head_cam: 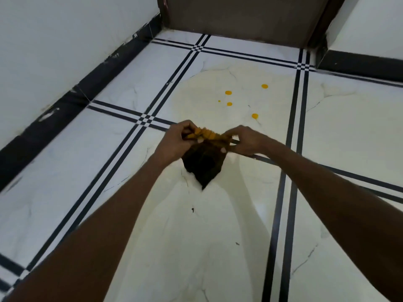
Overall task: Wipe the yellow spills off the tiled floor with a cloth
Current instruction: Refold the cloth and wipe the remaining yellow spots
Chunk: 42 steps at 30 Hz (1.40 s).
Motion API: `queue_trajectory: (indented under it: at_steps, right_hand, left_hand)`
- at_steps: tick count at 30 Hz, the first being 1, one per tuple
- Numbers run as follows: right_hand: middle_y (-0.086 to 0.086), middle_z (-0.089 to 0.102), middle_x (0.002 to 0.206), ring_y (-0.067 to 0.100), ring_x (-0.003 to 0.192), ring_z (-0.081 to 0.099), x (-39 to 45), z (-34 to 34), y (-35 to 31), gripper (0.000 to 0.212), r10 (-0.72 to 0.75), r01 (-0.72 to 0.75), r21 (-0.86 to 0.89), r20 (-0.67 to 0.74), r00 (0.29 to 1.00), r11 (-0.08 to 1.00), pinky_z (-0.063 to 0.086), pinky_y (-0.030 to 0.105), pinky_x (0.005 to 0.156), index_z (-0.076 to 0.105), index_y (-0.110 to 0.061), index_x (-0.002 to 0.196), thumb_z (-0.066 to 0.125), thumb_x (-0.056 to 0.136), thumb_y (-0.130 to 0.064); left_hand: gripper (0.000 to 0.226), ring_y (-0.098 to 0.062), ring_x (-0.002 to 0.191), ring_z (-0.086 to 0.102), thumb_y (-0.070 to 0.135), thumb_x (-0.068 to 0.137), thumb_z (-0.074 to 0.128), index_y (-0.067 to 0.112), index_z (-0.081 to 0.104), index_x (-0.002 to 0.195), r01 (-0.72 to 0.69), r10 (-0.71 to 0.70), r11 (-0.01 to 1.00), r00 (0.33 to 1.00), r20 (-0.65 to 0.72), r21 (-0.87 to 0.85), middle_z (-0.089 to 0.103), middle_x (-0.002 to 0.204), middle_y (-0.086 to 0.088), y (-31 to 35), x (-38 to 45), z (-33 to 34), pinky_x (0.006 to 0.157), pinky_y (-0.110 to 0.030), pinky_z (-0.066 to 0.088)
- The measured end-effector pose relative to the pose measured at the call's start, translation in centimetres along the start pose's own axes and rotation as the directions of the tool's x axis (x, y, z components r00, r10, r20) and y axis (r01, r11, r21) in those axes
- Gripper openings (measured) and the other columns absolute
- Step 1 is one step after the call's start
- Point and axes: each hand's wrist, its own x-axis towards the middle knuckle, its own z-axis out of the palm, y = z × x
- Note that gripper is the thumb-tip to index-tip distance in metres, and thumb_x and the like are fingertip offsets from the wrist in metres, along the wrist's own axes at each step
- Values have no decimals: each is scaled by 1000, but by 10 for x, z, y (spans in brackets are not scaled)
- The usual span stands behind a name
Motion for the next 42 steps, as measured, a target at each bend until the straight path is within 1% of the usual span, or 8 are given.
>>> queue_trajectory:
  at_steps: [6,12,17,19,21,25,31,42]
  right_hand:
    - [11,65,116,35,107,61,-9,-54,-21,29,-102,20,-237,-339,935,971,50,41,87,73,-10,108,81,85,-26]
    - [6,65,117,28,115,64,-46,-2,-18,26,179,-129,-538,42,983,833,47,44,99,71,-22,118,65,97,-37]
    - [3,59,98,30,105,68,-27,36,10,32,236,-213,-382,14,972,899,49,35,80,70,-13,113,61,101,-41]
    - [7,64,125,30,126,60,-6,55,19,36,159,-177,-256,-91,983,950,51,41,97,67,-15,128,54,105,-40]
    - [9,39,164,31,155,32,10,80,31,54,123,-135,-253,-62,990,958,29,56,124,46,-21,155,45,108,-46]
    - [0,10,177,23,164,2,25,121,62,63,45,-123,-379,-209,977,917,2,68,127,17,-33,166,19,108,-57]
    - [1,16,176,25,164,7,92,105,80,64,24,-159,-413,-313,949,897,5,70,126,20,-32,166,20,107,-56]
    - [5,1,177,27,164,-5,100,119,72,68,70,-139,-366,-195,978,920,2,69,127,12,-23,168,18,108,-55]
  left_hand:
    - [15,-24,99,75,6,87,76,5,71,101,-134,145,989,971,-189,70,78,100,-11,20,34,-19,95,-37,59]
    - [18,-3,91,70,0,90,73,15,77,98,32,-41,983,998,46,180,76,96,5,-42,12,13,94,-29,55]
    - [17,-18,103,68,12,97,68,8,74,113,149,-155,929,988,-9,340,75,117,-9,-102,6,27,98,-31,52]
    - [21,-28,114,65,12,97,67,5,71,117,137,-116,903,990,-78,407,71,123,-14,-116,11,29,98,-28,46]
    - [31,-32,129,55,16,99,64,5,65,129,123,-76,868,990,-116,482,62,138,-15,-127,23,33,103,-32,43]
    - [63,-42,159,17,48,106,35,17,32,161,114,-35,729,991,-129,675,23,171,-14,-153,47,49,126,-52,22]
    - [58,-34,162,9,45,110,23,24,24,164,124,117,668,956,-268,734,16,174,-8,-179,55,70,131,-50,14]
    - [59,-29,163,2,45,110,29,26,20,165,178,40,653,962,-269,736,9,175,-5,-177,53,67,129,-53,20]
